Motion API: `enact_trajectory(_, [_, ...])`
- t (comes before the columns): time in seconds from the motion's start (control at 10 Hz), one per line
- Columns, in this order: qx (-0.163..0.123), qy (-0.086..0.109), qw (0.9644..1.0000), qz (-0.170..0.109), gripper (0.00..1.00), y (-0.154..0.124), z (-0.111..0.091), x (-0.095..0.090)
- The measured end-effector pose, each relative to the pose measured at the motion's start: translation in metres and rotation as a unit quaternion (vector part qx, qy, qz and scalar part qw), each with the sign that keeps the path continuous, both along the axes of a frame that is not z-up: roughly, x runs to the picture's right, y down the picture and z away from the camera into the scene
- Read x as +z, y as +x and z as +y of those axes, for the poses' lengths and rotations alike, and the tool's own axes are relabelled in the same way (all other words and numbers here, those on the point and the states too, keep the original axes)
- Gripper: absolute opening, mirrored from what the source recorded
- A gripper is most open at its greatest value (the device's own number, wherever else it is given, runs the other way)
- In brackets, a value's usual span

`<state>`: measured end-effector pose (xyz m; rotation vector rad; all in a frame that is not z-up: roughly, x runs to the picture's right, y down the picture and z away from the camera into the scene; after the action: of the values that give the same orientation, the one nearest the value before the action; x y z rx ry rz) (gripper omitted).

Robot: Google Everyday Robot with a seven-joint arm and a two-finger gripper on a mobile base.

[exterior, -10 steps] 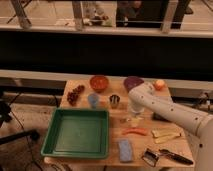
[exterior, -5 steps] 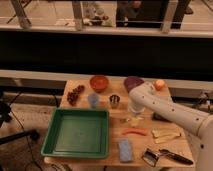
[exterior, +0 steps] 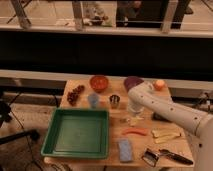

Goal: Place fork in red bowl

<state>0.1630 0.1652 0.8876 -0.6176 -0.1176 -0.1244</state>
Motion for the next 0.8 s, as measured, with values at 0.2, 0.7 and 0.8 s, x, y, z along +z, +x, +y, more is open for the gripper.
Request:
enact_trajectory(0.2, [0.000,-0.001,1.0000,-0.004,0.48,-0.0017,-0.0006,-0.0002])
enact_trajectory(0.7, [-0.004,0.002,1.0000,-0.004,0.33,-0.0007,-0.0034,0.0004])
enact_trajectory(0.8, [-0.002,0.001,1.0000,-0.005,0.32,-0.0005,-0.0035,0.0018])
